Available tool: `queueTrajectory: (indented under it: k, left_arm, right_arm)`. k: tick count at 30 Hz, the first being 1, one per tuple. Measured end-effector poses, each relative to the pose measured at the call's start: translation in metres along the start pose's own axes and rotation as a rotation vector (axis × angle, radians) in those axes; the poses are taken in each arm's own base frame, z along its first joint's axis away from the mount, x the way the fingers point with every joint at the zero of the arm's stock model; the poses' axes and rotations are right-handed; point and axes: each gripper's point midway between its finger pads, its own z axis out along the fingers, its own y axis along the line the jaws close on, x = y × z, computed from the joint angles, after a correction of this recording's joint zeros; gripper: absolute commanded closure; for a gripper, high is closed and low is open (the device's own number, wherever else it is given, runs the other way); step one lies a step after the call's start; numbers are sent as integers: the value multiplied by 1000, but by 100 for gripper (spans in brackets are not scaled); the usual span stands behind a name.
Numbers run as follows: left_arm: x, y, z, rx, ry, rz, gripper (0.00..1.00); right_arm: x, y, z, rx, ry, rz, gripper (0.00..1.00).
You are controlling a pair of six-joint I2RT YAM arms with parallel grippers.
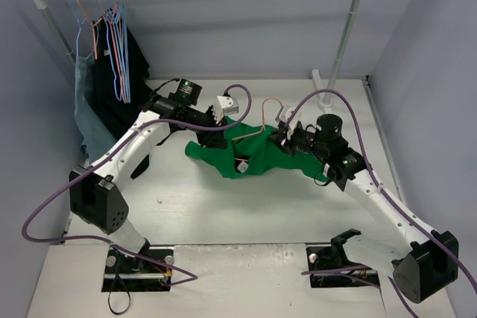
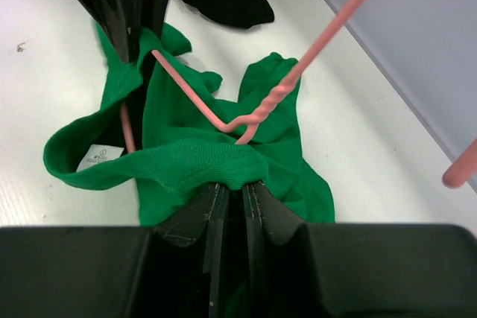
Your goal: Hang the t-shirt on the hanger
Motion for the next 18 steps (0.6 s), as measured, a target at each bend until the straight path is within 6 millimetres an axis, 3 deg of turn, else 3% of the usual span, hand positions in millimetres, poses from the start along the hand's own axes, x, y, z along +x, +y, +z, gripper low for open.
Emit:
queueTrajectory:
  k: [3, 7, 12, 18]
  left_arm:
    - [1, -2, 0, 13, 0, 8, 100]
    - [-1, -6, 2, 22, 1, 18, 100]
    - [-10, 0, -2, -30, -32, 44, 100]
    - [-25, -6, -27, -138, -116, 102, 100]
  right_arm:
    - [0, -2, 0, 9, 3, 1, 100]
    - [0, -7, -2, 27, 10, 2, 100]
    - [0, -12, -4, 49, 17, 2, 91]
    - [8, -21, -8, 97, 53, 8, 77]
